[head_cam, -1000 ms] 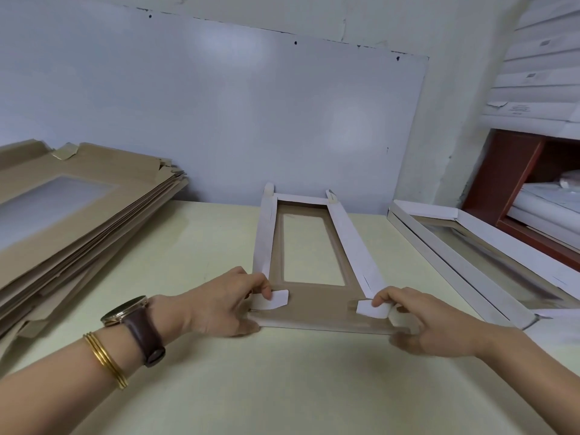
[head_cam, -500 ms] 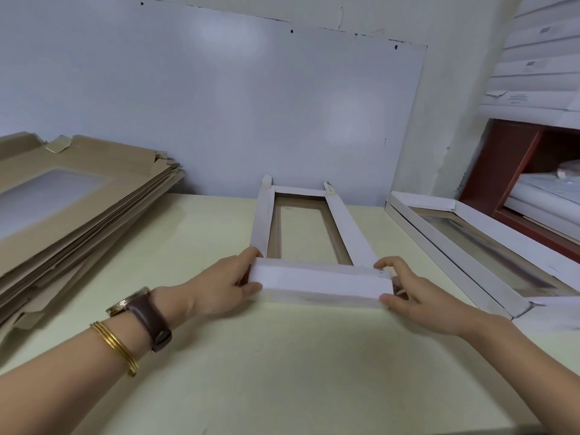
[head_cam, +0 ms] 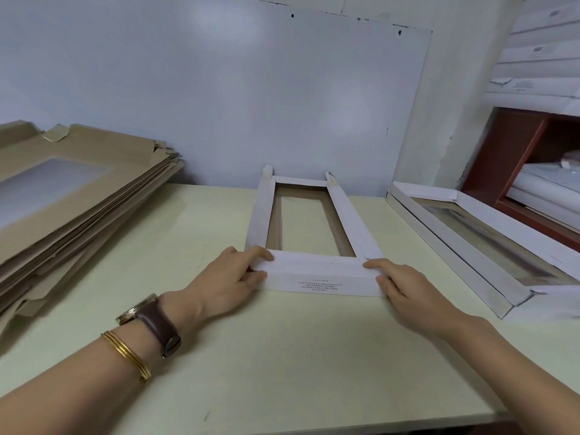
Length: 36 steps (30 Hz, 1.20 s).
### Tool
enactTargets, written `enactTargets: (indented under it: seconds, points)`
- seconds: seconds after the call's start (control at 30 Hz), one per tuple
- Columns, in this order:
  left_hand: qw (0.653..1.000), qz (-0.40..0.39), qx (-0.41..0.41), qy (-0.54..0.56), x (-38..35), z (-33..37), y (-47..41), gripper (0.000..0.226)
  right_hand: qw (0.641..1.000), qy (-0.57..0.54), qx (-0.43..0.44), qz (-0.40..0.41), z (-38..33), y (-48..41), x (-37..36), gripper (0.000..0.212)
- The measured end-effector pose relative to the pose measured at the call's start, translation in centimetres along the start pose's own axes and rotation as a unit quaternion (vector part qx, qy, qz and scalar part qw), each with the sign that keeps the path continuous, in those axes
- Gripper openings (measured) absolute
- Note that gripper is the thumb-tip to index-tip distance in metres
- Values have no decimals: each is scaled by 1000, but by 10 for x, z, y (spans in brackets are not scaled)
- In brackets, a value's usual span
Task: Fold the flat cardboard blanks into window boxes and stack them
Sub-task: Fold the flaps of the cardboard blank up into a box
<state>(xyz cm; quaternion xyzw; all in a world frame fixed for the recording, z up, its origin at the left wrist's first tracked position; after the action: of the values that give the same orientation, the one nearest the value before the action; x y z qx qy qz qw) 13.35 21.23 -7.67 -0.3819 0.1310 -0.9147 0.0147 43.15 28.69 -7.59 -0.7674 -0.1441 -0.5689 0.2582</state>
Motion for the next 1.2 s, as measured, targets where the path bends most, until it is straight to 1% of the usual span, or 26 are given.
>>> enactTargets:
  seconds: [0.1, 0.27, 0.47, 0.7, 0.8, 0.87, 1.0, 1.07, 1.2]
  points:
    - [1000, 19, -3, -15, -2, 3, 2, 31, 1000, 10, -2, 0, -3, 3, -3, 31]
    - [996, 62, -9, -57, -7, 9, 5, 23, 999, 24, -19, 44, -10, 8, -7, 29]
    - [994, 70, -16, -84, -11, 15, 9, 23, 994, 35, -42, 94, -14, 11, -12, 33]
    - [991, 75, -15, -106, -12, 17, 10, 22, 990, 48, -45, 126, -16, 13, -8, 28]
    - [991, 74, -14, -110, -13, 17, 10, 21, 984, 93, -33, 148, -17, 14, -6, 24]
    - [991, 76, -9, -106, -12, 17, 11, 20, 983, 114, -20, 141, -19, 14, -6, 21]
    - [990, 89, -25, -105, -10, 20, 13, 15, 985, 113, -3, 129, -21, 13, -7, 19]
    - [988, 89, -40, -124, -11, 22, 13, 15, 985, 121, 2, 122, -21, 13, -7, 16]
    - [977, 90, -62, -184, -12, 22, 11, 19, 988, 126, 8, 88, -21, 10, -8, 19]
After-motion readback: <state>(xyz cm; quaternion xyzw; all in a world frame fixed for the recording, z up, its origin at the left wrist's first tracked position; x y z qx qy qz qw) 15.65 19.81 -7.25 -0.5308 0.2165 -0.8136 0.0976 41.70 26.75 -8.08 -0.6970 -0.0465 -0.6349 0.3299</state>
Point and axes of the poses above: each hand's wrist, its own y-axis away from the middle knuckle, its own x-axis out of the back of the hand, z = x × y, the point moved 6 cm from there along -y, towards the middle knuckle, and after that the axes turned 11 degrees about y, right-handed, at the moved point
